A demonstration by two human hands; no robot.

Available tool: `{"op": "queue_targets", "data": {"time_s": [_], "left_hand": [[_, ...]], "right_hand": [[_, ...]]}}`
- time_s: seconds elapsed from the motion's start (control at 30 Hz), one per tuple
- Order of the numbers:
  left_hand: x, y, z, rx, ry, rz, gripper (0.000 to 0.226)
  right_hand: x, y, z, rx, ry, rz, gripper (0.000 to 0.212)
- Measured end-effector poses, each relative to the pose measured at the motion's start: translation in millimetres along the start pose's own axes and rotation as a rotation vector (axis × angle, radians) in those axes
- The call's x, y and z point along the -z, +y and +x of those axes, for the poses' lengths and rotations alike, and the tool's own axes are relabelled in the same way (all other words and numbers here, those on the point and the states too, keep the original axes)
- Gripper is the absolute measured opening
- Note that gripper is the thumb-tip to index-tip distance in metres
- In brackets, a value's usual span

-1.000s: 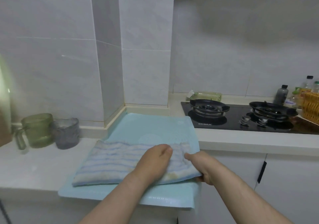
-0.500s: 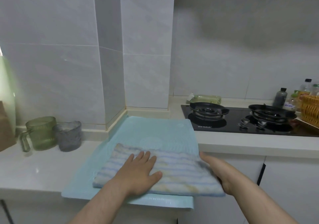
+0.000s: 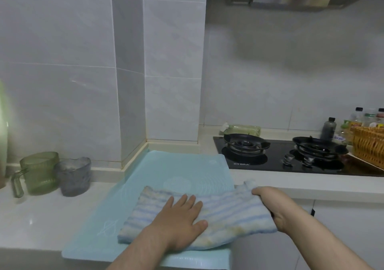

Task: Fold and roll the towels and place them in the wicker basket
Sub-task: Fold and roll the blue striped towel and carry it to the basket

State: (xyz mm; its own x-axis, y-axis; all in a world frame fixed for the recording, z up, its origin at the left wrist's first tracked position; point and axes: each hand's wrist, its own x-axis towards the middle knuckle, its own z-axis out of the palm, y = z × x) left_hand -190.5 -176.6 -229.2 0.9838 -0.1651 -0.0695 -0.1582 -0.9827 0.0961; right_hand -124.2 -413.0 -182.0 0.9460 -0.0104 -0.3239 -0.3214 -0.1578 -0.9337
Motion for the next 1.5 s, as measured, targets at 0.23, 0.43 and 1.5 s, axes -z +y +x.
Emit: {"op": "queue_targets", "data": {"time_s": [0.23,0.43,1.5], "left_hand": [[1,-9,-4,-0.027,0.252,-0.491,0.044],[26,-80,-28,0.326,0.716,-1.557,0.035],[38,-85,-59,0.607,0.184,-0.871,0.005]], "right_hand": [[-13,-46,-27,0.133,-0.1,0.021,0.01],[-62,-83,-36,0.182,-0.188,0.093,0.013],[-113,68,-81,0.881,-0.032,-0.932,0.028]]}}
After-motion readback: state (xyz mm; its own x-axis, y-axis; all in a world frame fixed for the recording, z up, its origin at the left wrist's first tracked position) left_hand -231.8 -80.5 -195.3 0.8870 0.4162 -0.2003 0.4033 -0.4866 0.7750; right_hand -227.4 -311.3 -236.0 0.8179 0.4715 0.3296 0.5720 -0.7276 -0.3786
